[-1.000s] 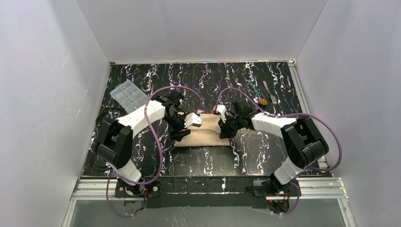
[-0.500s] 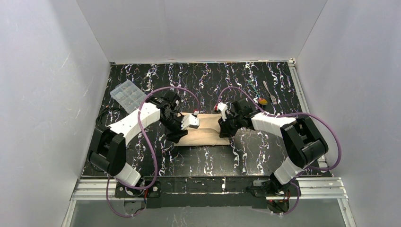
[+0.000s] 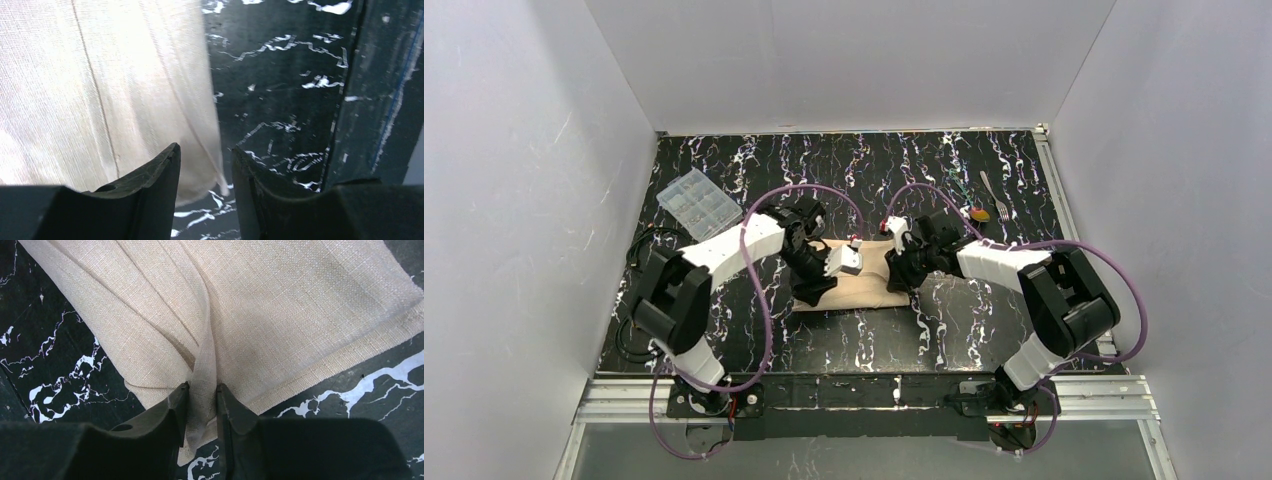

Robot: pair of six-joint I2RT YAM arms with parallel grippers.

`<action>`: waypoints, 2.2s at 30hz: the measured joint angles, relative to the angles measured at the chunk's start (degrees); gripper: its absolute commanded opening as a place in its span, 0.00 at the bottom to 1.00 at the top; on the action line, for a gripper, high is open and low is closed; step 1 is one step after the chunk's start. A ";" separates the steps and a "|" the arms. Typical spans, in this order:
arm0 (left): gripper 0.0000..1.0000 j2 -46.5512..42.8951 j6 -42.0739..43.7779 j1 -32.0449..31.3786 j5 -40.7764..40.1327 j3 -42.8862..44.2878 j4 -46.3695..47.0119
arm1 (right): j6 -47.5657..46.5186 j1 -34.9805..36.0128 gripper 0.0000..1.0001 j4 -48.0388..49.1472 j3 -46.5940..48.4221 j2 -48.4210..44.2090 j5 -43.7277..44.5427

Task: Fold the napkin into a case and place the utensils inside
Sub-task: Fold the lower triangle-folded napkin at the center of the board.

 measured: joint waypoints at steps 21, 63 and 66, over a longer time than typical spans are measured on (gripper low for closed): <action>0.34 10.62 -3.28 2.21 -4.61 1.25 6.69 | 1.18 -0.50 0.99 3.19 -4.35 -17.77 -4.44; 0.66 10.12 -20.76 32.54 13.75 24.37 -10.71 | -14.10 28.98 0.62 7.04 13.60 6.71 -1.95; 0.65 10.10 -22.47 34.23 13.75 24.94 -11.23 | -15.76 31.19 0.62 6.54 13.60 6.73 -0.09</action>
